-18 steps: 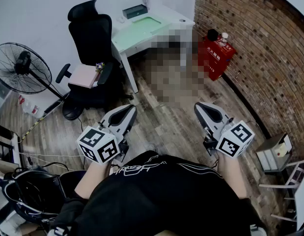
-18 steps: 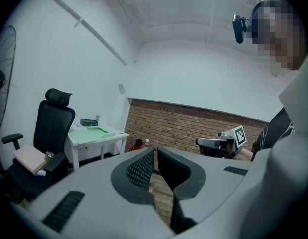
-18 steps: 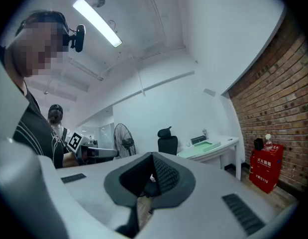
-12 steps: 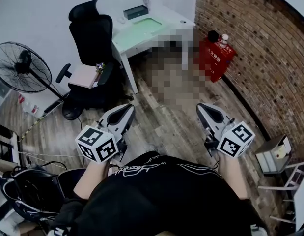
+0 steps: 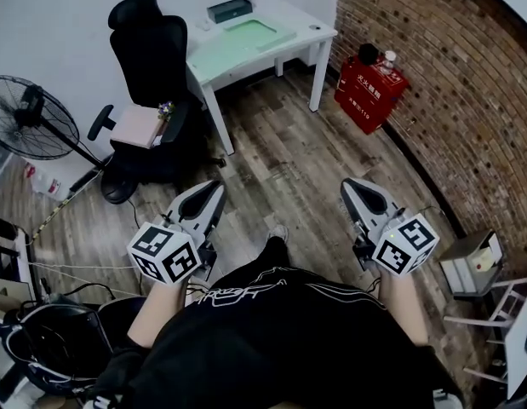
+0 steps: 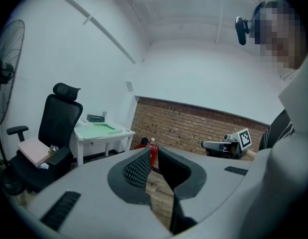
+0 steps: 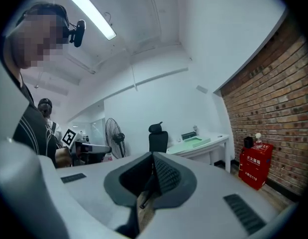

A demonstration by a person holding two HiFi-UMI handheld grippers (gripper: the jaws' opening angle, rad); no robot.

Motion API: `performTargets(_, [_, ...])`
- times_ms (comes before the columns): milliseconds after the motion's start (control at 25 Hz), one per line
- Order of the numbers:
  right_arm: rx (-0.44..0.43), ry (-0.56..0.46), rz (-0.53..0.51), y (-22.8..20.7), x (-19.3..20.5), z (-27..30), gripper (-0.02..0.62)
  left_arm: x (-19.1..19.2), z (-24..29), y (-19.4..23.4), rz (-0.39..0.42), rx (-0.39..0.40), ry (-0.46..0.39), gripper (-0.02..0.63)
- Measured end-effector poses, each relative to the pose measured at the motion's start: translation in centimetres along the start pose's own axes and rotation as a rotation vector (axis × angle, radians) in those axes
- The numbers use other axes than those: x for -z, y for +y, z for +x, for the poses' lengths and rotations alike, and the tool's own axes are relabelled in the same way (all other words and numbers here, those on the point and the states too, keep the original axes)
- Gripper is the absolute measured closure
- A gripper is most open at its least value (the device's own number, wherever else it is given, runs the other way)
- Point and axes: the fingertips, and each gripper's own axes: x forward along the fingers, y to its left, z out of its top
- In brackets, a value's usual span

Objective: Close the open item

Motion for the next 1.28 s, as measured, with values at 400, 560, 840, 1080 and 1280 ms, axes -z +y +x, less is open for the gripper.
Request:
performTargets(400, [0.083, 0.015, 0.01, -6.5, 0.1, 3.1, 0.308, -1.7, 7.1, 5.4, -0.059, -0.052, -0.077, 0.324])
performTargets(560, [0.115, 0.01, 0.028, -11.3, -0.4, 6.5, 0.294, -2.2, 11.6, 9.2, -0.064, -0.078, -0.048, 0.304])
performTargets(840, [0.132, 0.052, 0.094, -21.8, -0.9, 16.8, 0.247, -4.5, 21.6, 20.0, -0.103, -0.222, -0.011, 0.284])
performTargets(1080, [0.099, 0.122, 0.104, -28.7, -2.8, 27.3, 0.236, -6.4, 29.7, 29.5, -0.168, -0.3, 0.007, 0.281])
performTargets(1280, [0.084, 0.17, 0.095, -32.1, -3.2, 33.1, 0.233, -7.3, 34.8, 34.7, -0.159, -0.327, 0.029, 0.281])
